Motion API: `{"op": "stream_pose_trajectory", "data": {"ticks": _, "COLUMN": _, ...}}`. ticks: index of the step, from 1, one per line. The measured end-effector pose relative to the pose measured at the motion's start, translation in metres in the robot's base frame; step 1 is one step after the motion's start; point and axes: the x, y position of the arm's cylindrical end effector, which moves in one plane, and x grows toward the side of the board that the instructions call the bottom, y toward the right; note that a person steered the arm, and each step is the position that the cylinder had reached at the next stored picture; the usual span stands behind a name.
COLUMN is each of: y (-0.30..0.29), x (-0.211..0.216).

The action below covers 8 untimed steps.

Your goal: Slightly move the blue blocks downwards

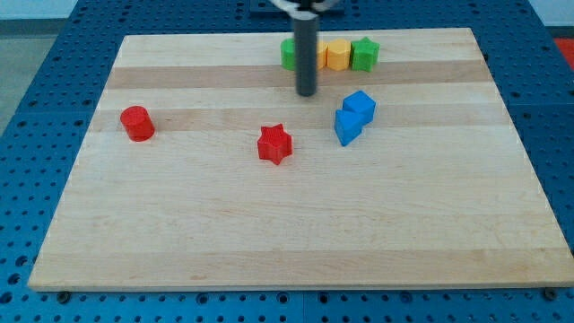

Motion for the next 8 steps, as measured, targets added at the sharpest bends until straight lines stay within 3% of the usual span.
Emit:
{"op": "stream_pose_trajectory", "data": {"ticks": 2, "y": 0.059, "x": 0.002}}
{"op": "stream_pose_trajectory", "data": {"ticks": 8, "y": 0.074, "x": 0.072}}
